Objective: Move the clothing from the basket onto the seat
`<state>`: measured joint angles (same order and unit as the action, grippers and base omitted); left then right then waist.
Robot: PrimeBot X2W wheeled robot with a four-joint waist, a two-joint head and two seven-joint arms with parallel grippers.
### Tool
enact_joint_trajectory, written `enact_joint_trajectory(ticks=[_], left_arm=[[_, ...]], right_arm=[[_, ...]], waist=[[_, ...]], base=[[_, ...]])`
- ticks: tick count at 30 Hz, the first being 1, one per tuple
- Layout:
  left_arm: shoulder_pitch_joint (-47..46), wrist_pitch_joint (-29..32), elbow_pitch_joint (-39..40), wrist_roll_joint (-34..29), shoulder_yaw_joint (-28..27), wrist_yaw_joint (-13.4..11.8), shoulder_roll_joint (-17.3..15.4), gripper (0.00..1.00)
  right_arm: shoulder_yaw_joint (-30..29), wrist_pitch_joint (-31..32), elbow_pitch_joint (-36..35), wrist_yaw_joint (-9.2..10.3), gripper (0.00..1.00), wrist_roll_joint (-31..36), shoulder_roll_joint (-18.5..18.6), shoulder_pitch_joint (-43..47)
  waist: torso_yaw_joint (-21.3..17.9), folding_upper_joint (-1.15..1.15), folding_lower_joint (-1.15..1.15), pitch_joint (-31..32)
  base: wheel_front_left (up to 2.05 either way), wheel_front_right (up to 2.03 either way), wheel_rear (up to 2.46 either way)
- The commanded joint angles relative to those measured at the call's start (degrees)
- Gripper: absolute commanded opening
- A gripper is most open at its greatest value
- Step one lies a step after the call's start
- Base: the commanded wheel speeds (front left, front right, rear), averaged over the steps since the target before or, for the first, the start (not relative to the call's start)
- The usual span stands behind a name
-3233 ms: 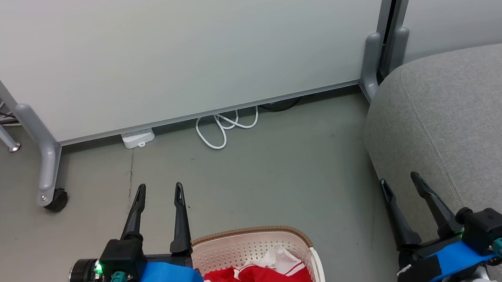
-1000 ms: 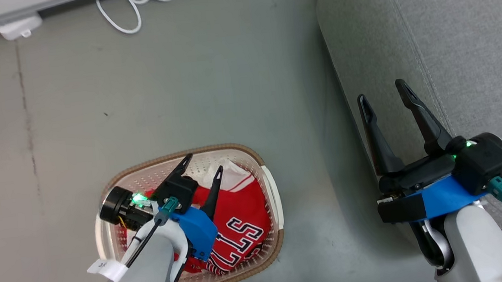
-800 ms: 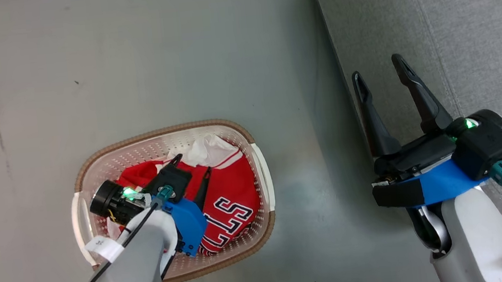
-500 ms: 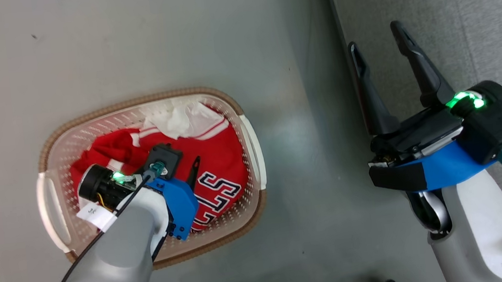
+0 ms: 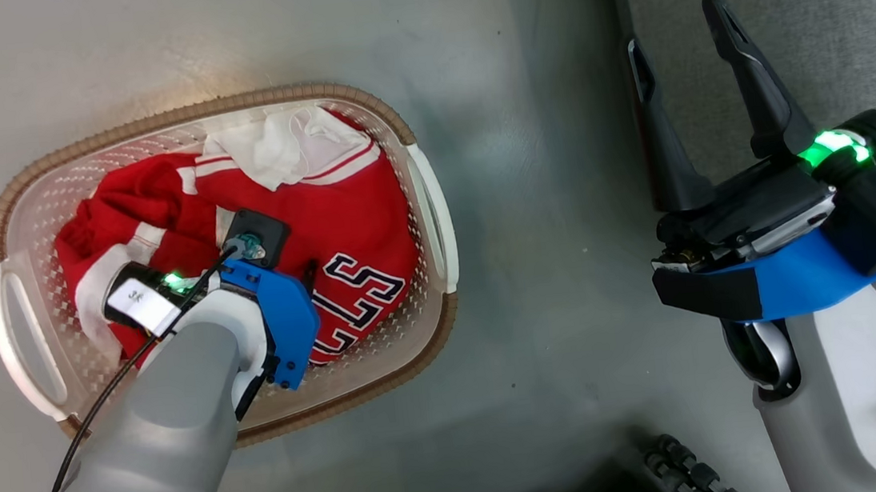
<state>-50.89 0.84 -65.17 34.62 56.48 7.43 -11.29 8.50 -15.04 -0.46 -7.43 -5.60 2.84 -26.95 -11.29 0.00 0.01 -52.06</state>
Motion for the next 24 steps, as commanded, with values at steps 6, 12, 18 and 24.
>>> enact_joint_trajectory(ticks=[6,12,18,24], left_arm=[[-2.61,1.55,0.52,3.15,5.42,-0.01,-0.91,1.00],[-3.10,0.45,0.88,5.21,10.61,-0.01,-1.00,0.00],[-3.40,-3.00,2.24,7.96,13.90,0.00,-1.02,0.00],[-3.18,-9.25,4.52,9.15,15.87,0.00,-0.42,0.00]], right_arm=[[-0.24,-0.22,-0.86,-0.11,1.00,-0.09,0.09,-1.18],[-0.50,-0.22,-0.79,-0.11,1.00,-0.32,0.08,-1.16],[-0.78,-0.22,-0.26,-0.11,1.00,0.06,0.09,-0.98],[-1.02,-0.22,0.22,-0.11,1.00,0.81,0.09,-0.75]], waist=[[-0.24,0.00,-0.01,-2.29],[-0.16,0.00,-0.01,-2.40],[0.58,0.00,-0.01,-0.72],[2.14,0.00,-0.01,2.83]], base=[[0.00,0.00,0.00],[0.00,0.00,0.00],[0.00,0.00,0.00],[0.00,0.00,0.00]])
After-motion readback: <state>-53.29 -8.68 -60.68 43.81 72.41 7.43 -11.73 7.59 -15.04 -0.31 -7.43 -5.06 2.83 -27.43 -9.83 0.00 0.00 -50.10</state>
